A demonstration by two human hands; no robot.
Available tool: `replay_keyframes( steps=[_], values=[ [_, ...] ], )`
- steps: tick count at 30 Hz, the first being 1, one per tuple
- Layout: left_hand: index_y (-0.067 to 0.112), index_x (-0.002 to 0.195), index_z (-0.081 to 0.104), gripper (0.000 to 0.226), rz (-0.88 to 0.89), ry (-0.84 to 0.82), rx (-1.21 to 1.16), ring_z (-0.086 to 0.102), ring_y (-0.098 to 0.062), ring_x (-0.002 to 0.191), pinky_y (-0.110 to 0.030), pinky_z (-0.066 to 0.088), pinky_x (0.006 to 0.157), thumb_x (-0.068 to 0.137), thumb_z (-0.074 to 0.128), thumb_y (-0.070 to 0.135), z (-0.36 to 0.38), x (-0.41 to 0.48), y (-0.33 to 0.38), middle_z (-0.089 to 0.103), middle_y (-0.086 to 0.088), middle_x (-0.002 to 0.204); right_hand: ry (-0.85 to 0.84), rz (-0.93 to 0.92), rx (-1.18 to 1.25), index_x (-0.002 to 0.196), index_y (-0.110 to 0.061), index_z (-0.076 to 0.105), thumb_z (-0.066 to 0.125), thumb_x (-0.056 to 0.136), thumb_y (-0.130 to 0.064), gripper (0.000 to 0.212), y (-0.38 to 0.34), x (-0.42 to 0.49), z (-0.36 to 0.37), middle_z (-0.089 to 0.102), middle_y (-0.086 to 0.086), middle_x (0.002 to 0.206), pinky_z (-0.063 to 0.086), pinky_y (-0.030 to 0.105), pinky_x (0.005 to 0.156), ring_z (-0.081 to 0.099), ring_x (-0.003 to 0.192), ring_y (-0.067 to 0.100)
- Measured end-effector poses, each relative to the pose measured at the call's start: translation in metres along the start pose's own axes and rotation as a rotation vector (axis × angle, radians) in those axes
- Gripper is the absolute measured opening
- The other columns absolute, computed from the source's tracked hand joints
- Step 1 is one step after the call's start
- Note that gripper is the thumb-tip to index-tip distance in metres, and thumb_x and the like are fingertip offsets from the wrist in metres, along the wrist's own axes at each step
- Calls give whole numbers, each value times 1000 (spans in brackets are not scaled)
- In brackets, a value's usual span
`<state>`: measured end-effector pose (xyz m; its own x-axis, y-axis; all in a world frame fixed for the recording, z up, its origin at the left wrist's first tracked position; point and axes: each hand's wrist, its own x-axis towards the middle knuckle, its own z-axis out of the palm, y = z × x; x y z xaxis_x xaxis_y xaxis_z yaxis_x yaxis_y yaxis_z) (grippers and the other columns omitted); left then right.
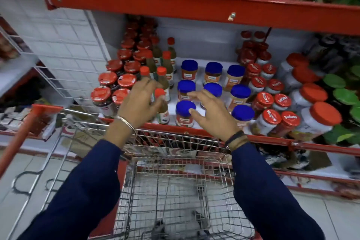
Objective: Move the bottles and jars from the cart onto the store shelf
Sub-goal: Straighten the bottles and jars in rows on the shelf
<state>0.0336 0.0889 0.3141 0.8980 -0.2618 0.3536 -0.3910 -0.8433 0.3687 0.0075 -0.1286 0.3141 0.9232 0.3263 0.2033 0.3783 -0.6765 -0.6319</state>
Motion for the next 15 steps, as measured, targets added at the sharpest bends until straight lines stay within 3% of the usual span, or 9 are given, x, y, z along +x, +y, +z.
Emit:
replay_keyframes(
  steps=[2, 8, 11, 15],
  values=[
    [6, 112, 52, 33, -12, -30, 69, 51, -38, 105, -49, 47, 89, 81, 60, 13, -11, 11, -28, 53, -20, 114, -24, -37, -33, 130, -17, 45, 53, 87, -14, 44, -11, 23, 14, 49, 7, 134, 47, 46, 93, 51, 118, 25],
    [7, 124, 47, 49, 35, -351, 150, 50, -40, 113, -51, 44, 97, 76, 59, 2, -15, 38, -70, 48, -22, 125, -212, -44, -127, 140, -17, 34, 50, 91, -15, 52, -19, 80, 52, 36, 9, 147, 40, 47, 104, 39, 132, 28],
    [6, 123, 51, 49, 100, -391, 171, 51, -36, 116, -47, 44, 99, 76, 53, -7, -14, 39, -72, 54, -21, 128, -257, -47, -135, 138, -14, 38, 44, 91, -4, 48, -21, 91, 62, 40, 12, 146, 35, 39, 107, 38, 133, 29],
    [5, 117, 56, 44, 157, -391, 155, 53, -36, 116, -49, 45, 97, 76, 51, -9, -11, 39, -81, 57, -20, 125, -268, -54, -159, 130, -10, 47, 43, 87, 6, 47, -22, 92, 68, 48, 13, 137, 38, 39, 106, 45, 127, 29]
  ],
)
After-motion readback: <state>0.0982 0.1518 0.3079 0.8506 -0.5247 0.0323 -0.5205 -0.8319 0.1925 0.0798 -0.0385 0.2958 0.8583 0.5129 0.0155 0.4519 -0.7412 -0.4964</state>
